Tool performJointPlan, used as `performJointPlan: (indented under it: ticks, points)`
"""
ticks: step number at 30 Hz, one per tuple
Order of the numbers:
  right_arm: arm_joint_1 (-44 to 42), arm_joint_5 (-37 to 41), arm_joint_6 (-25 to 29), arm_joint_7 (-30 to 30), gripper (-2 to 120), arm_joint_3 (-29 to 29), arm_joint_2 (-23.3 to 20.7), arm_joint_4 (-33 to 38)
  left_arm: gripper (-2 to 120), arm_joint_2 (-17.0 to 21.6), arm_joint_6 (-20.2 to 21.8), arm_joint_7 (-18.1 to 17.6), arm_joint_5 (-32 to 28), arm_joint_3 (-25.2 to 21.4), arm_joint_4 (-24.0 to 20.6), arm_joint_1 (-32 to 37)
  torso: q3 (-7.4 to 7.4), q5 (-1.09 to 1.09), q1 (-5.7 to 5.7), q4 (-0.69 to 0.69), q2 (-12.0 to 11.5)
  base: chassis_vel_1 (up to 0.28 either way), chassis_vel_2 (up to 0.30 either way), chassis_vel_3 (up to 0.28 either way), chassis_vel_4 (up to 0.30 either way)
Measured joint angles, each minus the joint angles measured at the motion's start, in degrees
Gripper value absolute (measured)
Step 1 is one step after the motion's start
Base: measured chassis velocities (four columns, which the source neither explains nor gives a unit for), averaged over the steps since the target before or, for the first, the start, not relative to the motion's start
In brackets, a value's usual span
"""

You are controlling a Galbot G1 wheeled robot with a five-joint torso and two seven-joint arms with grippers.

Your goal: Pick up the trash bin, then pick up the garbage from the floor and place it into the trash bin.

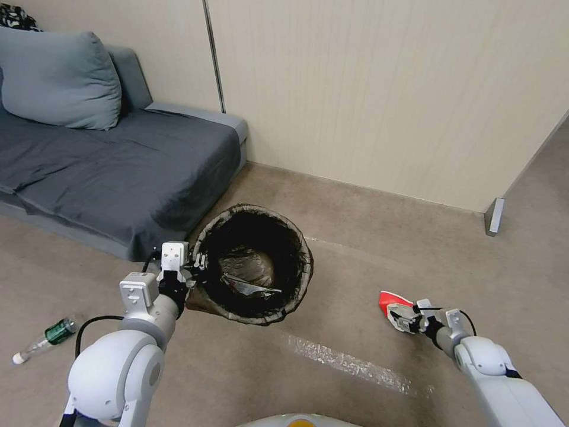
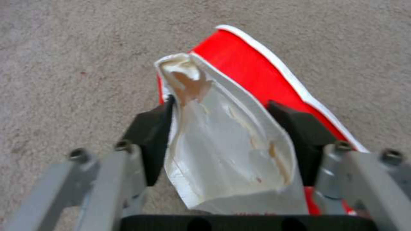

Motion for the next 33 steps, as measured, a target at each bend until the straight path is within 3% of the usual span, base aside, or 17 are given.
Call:
performJointPlan:
  ticks: [3,12,14,26,33]
  points:
    - [0.01,-0.29,0.56,0.00,38,-0.01,0.99,-0.19,3,-0.02,0.00,0.00,0.00,-0.02,0.16,-0.12,0.00,0.00,0.00,0.00,0.00,0.000,0.000,0.000,0.000]
    - [-0.46,-0.42,0.83,0.00,11,0.05,1.96,0.65,3,-0.08,0.00,0.00,0.01,-0.01,0.19,-0.20,0.00,0.00,0.00,0.00,0.00,0.000,0.000,0.000,0.000]
    - [-0.82,-0.46,0.89,-0.37,0,0.16,2.25,1.30,3,-0.09,0.00,0.04,0.01,-0.09,0.19,-0.21,0.00,0.00,0.00,0.00,0.00,0.000,0.000,0.000,0.000]
    - [-1.79,0.66,0.59,0.65,0,1.20,2.21,7.05,3,-0.04,0.00,0.34,-0.41,-0.28,0.20,-0.59,0.00,0.02,0.01,0.00,0.00,0.000,0.000,0.000,0.000]
    - [-4.79,7.64,-2.84,2.19,0,4.31,-1.98,19.88,3,0.17,0.00,0.55,-0.62,-0.26,0.19,-0.76,0.00,0.00,0.01,-0.01,0.00,0.000,0.000,0.000,0.000]
